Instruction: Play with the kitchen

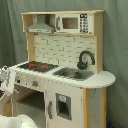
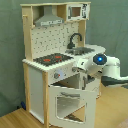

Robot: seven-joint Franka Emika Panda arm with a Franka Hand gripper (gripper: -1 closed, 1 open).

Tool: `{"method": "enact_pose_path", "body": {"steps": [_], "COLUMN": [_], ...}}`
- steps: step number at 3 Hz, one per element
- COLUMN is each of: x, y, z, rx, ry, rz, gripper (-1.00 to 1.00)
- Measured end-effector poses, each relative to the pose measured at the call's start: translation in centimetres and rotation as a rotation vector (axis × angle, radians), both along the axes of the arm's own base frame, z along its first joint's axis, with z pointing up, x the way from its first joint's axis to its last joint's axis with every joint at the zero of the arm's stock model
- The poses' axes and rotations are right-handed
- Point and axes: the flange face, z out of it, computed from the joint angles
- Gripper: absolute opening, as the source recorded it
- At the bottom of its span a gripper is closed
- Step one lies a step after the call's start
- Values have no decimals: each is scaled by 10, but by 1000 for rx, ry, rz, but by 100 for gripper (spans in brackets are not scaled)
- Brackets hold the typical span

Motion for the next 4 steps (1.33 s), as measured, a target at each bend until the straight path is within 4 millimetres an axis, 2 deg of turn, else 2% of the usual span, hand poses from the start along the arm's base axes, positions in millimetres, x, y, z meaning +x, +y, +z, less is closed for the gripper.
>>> {"method": "enact_pose_path", "body": {"steps": [1,3,4], "x": [-7,-46,-58], "y": [9,40,44], "z": [23,49,63], "rx": [-53,-224,-333], "ry": [-104,-289,-360], "rz": [10,75,113], "gripper": [100,100,100]}}
